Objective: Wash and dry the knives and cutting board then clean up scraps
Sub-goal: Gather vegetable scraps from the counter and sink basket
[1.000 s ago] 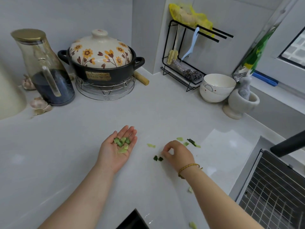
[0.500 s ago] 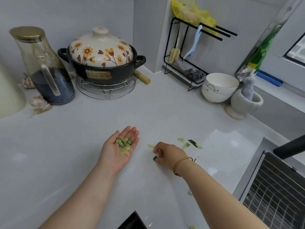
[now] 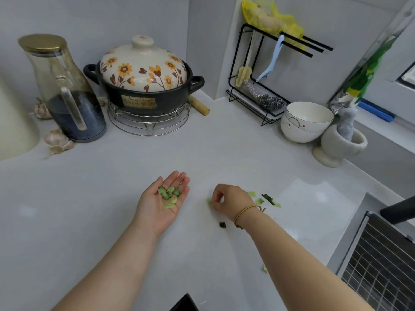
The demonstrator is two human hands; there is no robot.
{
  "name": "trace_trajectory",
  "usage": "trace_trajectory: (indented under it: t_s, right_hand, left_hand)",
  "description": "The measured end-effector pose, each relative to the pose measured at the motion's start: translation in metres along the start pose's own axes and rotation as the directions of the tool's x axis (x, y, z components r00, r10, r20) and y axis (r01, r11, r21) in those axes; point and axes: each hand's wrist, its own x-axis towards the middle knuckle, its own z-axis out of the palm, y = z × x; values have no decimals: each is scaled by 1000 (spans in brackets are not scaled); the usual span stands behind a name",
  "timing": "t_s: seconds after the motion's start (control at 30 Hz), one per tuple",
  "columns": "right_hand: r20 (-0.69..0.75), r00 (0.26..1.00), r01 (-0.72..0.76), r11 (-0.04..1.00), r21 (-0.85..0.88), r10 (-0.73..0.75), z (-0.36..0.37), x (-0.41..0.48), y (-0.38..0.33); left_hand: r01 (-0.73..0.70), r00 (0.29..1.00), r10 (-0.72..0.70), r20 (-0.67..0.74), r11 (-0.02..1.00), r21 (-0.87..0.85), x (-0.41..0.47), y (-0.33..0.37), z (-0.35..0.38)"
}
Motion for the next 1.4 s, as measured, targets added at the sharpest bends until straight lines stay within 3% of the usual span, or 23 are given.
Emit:
trace_trajectory:
  t_s: [0.37,0.7,0.8,0.9,1.07,1.13,1.27,1.4]
  right_hand:
    - [130,987,-91,994,-57,98,-3,18,-10]
    - [142,982,-76,956,-282,120,0,14,-17]
    - [107,989,-88,983,-160,105,0,7,-10]
    - [42,995,-94,988,124,90,-2,-2,0]
    - [-135,990,86,914,397,-34,-9,-20,-16]
    - [-195,976,153,932,329,-91,-12,-27,-25]
    - [-231,957,176,984,-18,-176,-12,-36,-34]
    - [-291,950,134,990,47,-115,-13,-37,-31]
  left_hand:
    - [9,1000,-9,-16,1000,13,3,5,-3]
    - [18,999,-18,-37,1000,7,0,8,-5]
    - [20,999,-19,-43,1000,5,0,6,-4]
    - [43,998,-43,-43,999,11,-1,0,0]
    - [95,995,-94,-37,995,32,-1,-20,12]
    - [116,993,-115,-29,992,49,-2,-28,18]
    - [150,988,-147,-37,983,102,-3,-37,26]
    - [137,990,-134,-34,987,84,-4,-39,30]
